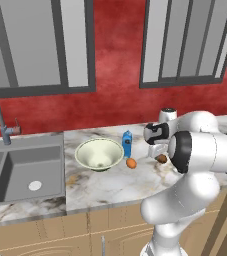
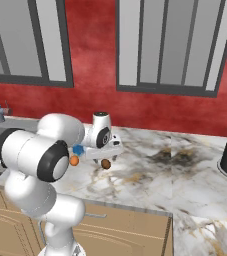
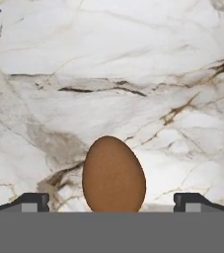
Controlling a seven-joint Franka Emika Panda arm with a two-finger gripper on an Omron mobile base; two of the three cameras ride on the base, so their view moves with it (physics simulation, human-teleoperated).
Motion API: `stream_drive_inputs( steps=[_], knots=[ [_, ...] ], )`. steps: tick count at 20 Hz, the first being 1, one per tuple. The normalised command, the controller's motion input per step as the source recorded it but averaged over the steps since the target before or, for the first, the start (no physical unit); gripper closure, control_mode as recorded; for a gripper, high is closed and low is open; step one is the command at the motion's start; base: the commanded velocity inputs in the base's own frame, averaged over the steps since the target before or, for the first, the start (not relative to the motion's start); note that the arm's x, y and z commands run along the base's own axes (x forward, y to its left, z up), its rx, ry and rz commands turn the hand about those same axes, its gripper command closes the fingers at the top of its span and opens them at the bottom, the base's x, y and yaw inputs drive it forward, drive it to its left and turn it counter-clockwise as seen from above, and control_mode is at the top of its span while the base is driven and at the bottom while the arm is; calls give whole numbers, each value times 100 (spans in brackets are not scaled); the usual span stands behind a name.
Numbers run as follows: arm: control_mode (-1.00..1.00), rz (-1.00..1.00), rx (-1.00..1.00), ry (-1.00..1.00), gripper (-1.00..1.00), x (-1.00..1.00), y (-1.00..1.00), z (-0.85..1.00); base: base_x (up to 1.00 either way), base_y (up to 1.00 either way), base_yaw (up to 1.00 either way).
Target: Gather the eggs and milk located in the vicinity of the sink area and place them right next to the bowl.
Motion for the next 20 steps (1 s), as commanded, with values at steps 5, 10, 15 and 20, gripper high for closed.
stream_drive_inputs(
  steps=[5, 10, 15, 20],
  knots=[
    [-100, 0, 0, 0, -100, 3, -1, -24, 0, 0, 0],
    [-100, 0, 1, 0, -100, 0, 0, -13, 0, 0, 0],
    [-100, 0, 3, 0, -100, 0, 0, -13, 0, 0, 0],
    [-100, 0, 0, 0, -100, 0, 0, 0, 0, 0, 0]
  ],
)
